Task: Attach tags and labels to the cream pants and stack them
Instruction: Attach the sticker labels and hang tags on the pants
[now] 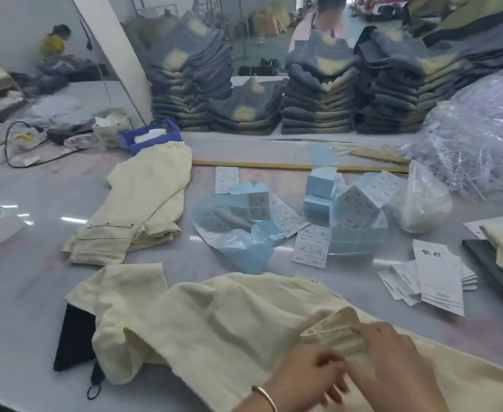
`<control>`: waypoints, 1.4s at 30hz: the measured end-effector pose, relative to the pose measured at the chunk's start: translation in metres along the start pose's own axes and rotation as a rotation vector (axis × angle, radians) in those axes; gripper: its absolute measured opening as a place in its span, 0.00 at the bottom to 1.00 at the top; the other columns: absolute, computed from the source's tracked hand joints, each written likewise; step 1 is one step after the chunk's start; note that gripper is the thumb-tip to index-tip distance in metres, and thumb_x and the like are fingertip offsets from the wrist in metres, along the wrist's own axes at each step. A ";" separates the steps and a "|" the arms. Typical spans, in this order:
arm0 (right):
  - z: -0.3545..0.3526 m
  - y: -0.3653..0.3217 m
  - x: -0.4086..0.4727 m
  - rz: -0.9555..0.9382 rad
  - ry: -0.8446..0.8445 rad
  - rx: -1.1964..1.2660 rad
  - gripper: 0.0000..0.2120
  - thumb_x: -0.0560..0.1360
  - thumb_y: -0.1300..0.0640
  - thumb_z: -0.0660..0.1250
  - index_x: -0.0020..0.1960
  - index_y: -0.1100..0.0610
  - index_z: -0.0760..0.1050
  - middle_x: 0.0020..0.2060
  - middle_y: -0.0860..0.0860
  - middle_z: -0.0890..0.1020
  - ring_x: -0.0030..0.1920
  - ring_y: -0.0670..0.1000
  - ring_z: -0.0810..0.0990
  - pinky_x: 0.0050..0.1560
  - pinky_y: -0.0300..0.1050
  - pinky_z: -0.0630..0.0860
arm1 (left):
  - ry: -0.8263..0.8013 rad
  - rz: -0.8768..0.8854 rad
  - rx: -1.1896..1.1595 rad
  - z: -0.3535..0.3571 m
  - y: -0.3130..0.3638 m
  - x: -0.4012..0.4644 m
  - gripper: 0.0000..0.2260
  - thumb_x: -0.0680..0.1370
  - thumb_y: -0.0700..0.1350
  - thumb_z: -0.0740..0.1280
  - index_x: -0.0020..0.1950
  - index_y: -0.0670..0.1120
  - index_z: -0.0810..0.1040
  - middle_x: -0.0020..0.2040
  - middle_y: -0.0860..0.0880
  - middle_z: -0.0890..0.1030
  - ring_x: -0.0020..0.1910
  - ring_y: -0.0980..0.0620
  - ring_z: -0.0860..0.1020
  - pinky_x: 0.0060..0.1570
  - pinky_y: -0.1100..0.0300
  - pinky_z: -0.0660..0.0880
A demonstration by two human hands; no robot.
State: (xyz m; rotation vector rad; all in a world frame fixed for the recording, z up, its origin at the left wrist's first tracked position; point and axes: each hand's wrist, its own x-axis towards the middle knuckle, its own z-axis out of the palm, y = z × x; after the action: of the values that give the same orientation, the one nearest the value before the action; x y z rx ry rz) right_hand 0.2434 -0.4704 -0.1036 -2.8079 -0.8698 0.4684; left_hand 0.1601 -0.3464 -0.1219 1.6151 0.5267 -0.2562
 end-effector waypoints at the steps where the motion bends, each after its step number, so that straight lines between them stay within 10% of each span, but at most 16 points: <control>1: 0.002 -0.011 0.005 -0.006 0.004 -0.052 0.27 0.72 0.36 0.58 0.69 0.35 0.56 0.64 0.38 0.64 0.65 0.46 0.65 0.60 0.42 0.68 | 0.077 -0.009 -0.045 -0.018 -0.003 0.007 0.09 0.79 0.38 0.61 0.45 0.49 0.77 0.32 0.55 0.80 0.28 0.59 0.77 0.28 0.69 0.70; 7: 0.007 -0.078 0.069 -0.187 0.094 0.052 0.15 0.75 0.43 0.60 0.61 0.40 0.71 0.55 0.38 0.73 0.60 0.45 0.69 0.59 0.41 0.64 | 0.791 0.032 -0.022 -0.164 -0.033 0.054 0.07 0.75 0.38 0.67 0.43 0.50 0.80 0.41 0.52 0.82 0.41 0.50 0.79 0.50 0.49 0.79; 10: 0.015 -0.116 0.119 -0.219 0.120 0.186 0.21 0.75 0.48 0.64 0.68 0.47 0.68 0.61 0.43 0.74 0.62 0.48 0.69 0.62 0.44 0.65 | 0.901 -0.110 -0.131 -0.209 -0.048 0.083 0.15 0.75 0.46 0.69 0.60 0.46 0.72 0.46 0.48 0.81 0.44 0.43 0.81 0.53 0.45 0.78; 16: 0.039 -0.166 0.194 -0.171 0.075 0.357 0.35 0.75 0.54 0.66 0.77 0.55 0.54 0.70 0.53 0.67 0.70 0.54 0.63 0.66 0.44 0.61 | 0.858 -0.119 -0.640 -0.247 -0.056 0.133 0.40 0.73 0.40 0.73 0.77 0.51 0.52 0.39 0.46 0.80 0.30 0.52 0.79 0.40 0.55 0.79; 21: 0.039 -0.175 0.235 -0.117 0.065 0.274 0.32 0.73 0.45 0.69 0.73 0.52 0.63 0.67 0.49 0.72 0.66 0.53 0.69 0.62 0.48 0.66 | 0.796 0.079 -0.622 -0.255 -0.063 0.134 0.31 0.74 0.32 0.70 0.71 0.51 0.63 0.44 0.43 0.83 0.39 0.51 0.80 0.47 0.56 0.79; 26: 0.023 -0.177 0.261 0.105 -0.164 0.877 0.29 0.66 0.47 0.78 0.63 0.52 0.73 0.50 0.49 0.80 0.49 0.45 0.78 0.43 0.39 0.71 | 0.669 0.328 -0.345 -0.254 -0.055 0.116 0.25 0.74 0.31 0.69 0.57 0.59 0.71 0.35 0.46 0.82 0.35 0.53 0.77 0.42 0.61 0.75; 30: 0.019 -0.184 0.268 0.111 -0.177 0.896 0.21 0.65 0.45 0.78 0.48 0.60 0.81 0.41 0.49 0.82 0.43 0.47 0.77 0.39 0.40 0.69 | 0.544 0.432 -0.219 -0.251 -0.047 0.108 0.27 0.74 0.31 0.69 0.59 0.62 0.71 0.38 0.43 0.81 0.37 0.50 0.78 0.44 0.61 0.76; 38: 0.018 -0.188 0.270 0.341 -0.516 1.303 0.15 0.67 0.61 0.76 0.54 0.59 0.81 0.46 0.59 0.85 0.44 0.59 0.85 0.45 0.51 0.82 | 0.418 0.453 -0.192 -0.251 -0.044 0.110 0.26 0.72 0.36 0.65 0.66 0.59 0.70 0.38 0.42 0.80 0.40 0.51 0.78 0.48 0.57 0.76; 42: 0.019 -0.186 0.272 0.270 -0.456 1.365 0.03 0.68 0.66 0.74 0.39 0.59 0.84 0.42 0.60 0.86 0.40 0.57 0.85 0.37 0.48 0.82 | 0.467 0.319 -0.238 -0.252 -0.042 0.111 0.20 0.68 0.40 0.66 0.59 0.53 0.76 0.43 0.44 0.83 0.42 0.50 0.79 0.45 0.55 0.77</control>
State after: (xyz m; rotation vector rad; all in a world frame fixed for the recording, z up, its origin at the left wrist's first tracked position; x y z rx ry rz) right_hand 0.3526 -0.1613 -0.1428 -1.5304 -0.0478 1.1846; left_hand 0.2001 -0.0769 -0.1794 1.4976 0.6146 0.4182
